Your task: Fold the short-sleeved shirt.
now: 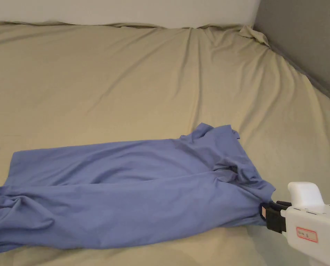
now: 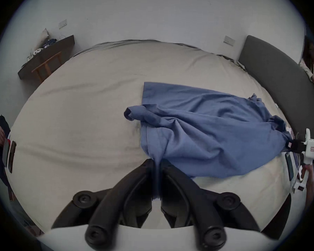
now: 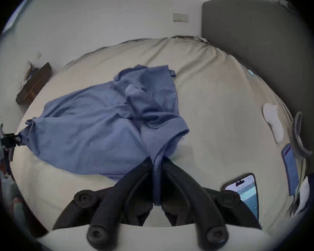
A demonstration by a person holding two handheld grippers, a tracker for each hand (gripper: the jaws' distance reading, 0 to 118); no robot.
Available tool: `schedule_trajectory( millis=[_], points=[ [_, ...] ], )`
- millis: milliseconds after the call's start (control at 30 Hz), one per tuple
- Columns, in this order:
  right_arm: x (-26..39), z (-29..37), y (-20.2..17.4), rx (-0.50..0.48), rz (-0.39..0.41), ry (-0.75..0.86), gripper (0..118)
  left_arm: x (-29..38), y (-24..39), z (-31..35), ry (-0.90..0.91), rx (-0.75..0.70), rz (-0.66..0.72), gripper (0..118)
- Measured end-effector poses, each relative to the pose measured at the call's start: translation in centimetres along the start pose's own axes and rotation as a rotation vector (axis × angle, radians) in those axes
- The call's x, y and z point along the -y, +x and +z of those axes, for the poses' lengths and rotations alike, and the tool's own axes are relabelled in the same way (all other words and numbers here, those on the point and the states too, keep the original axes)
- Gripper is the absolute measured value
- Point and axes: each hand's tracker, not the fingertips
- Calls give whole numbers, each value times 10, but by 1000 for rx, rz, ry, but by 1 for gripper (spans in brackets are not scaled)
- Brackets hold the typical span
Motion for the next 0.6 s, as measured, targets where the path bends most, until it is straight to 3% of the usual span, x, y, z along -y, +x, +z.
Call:
schedule_trajectory(
  millis=[333, 600],
  points=[
    [38, 70, 13, -16, 29, 14, 7, 51, -7, 62, -25, -21, -32, 5],
    [87, 69, 12, 1, 4, -97, 7, 113, -2, 45, -162, -43, -4, 5]
  ],
)
